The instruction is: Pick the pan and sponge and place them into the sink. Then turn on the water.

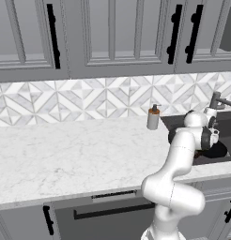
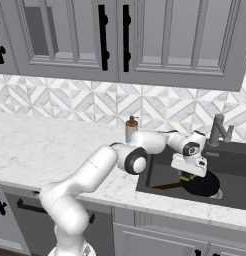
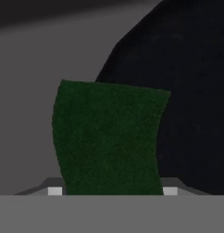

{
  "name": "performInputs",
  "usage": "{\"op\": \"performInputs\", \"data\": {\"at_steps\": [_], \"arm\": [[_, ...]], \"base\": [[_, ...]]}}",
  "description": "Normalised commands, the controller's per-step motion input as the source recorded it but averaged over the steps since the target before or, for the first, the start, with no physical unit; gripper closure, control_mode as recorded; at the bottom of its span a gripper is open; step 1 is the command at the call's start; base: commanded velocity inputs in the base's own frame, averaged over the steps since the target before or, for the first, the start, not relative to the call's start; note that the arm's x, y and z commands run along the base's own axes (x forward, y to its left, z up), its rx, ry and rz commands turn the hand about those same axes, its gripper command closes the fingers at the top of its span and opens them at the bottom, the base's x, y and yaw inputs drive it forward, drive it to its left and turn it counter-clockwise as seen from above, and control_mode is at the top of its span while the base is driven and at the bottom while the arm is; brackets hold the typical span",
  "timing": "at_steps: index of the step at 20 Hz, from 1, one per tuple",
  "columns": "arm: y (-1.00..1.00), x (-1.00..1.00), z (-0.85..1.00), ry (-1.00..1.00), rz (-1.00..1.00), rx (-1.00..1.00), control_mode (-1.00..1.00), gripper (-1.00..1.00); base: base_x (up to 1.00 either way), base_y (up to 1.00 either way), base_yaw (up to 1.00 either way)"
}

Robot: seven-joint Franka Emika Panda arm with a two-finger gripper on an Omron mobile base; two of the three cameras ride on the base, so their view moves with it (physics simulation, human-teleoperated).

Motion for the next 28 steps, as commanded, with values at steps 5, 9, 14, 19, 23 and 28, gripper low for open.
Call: {"op": "performInputs", "data": {"at_steps": [5,9,14,19,23,28], "arm": [[-0.09,0.02,-0.25,0.0,0.0,0.0,-1.0,1.0],[-0.04,0.05,-0.28,0.0,0.0,0.0,-1.0,1.0],[-0.04,0.04,-0.16,0.0,0.0,0.0,-1.0,1.0],[-0.03,0.0,0.01,0.0,0.0,0.0,-1.0,-1.0],[0.0,0.0,0.22,0.0,0.0,0.0,-1.0,-1.0],[0.0,-0.05,0.5,0.0,0.0,0.0,-1.0,-1.0]], "base": [[0.0,0.0,0.0],[0.0,0.0,0.0],[0.0,0.0,0.0],[0.0,0.0,0.0],[0.0,0.0,0.0],[0.0,0.0,0.0]]}}
